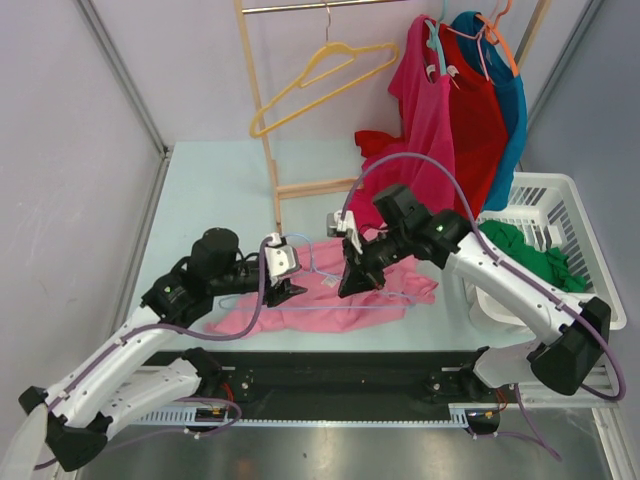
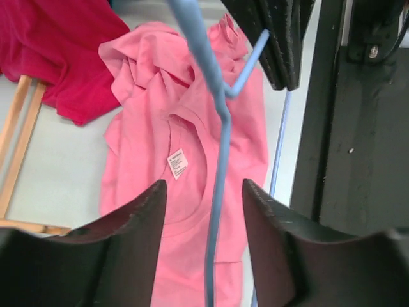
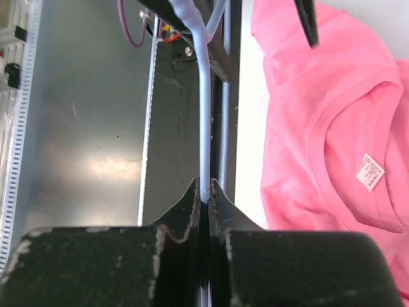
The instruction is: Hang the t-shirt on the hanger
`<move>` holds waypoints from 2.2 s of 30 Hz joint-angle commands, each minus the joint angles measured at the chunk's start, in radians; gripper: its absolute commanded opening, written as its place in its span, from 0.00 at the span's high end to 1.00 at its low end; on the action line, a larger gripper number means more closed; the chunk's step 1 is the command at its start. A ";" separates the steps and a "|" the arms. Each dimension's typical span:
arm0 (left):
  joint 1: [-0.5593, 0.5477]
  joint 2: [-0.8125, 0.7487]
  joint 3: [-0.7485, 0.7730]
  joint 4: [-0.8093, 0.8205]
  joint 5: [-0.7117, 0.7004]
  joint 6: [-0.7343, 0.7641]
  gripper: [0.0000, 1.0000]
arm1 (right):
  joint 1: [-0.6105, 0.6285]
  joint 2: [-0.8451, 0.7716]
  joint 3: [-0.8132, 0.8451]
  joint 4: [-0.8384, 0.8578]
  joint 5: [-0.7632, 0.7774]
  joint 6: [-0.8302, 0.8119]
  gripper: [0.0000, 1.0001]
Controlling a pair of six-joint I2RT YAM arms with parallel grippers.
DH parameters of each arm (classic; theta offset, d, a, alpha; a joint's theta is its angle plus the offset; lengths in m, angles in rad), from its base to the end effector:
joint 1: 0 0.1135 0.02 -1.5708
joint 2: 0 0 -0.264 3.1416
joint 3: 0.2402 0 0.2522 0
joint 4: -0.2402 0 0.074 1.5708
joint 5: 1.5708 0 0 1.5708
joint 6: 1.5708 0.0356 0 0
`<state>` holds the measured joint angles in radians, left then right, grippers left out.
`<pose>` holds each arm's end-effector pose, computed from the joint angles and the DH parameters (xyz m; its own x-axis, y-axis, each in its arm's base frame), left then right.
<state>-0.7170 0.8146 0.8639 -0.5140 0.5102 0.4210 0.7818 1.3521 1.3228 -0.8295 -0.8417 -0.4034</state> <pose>0.1201 -0.1278 0.3305 0.0605 0.4204 -0.9053 0.9618 0.2182 0.1656 0.1752 0.2113 0.3500 -0.1741 -0.5414 -0.8225 -0.9606 -0.0903 0.2628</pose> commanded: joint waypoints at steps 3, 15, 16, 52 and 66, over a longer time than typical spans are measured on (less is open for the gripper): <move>0.066 -0.063 0.049 0.048 0.031 -0.079 0.34 | -0.091 -0.008 0.009 0.029 -0.157 0.020 1.00; 0.045 -0.011 0.193 -0.149 -0.090 0.185 0.24 | -0.085 0.114 0.114 -0.026 -0.122 0.034 1.00; 0.030 -0.003 0.196 -0.161 -0.114 0.200 0.25 | -0.084 0.122 0.121 -0.029 -0.122 0.034 1.00; -0.052 0.164 0.127 -0.050 -0.173 0.055 1.00 | -0.041 0.225 0.233 0.012 -0.030 0.044 0.57; -0.019 0.126 0.093 -0.059 -0.047 -0.022 0.74 | -0.009 0.256 0.213 0.089 0.038 0.064 1.00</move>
<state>-0.7624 0.9752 0.9619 -0.5819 0.3405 0.4362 0.7815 1.6047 1.5162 -0.8040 -0.8127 -0.3492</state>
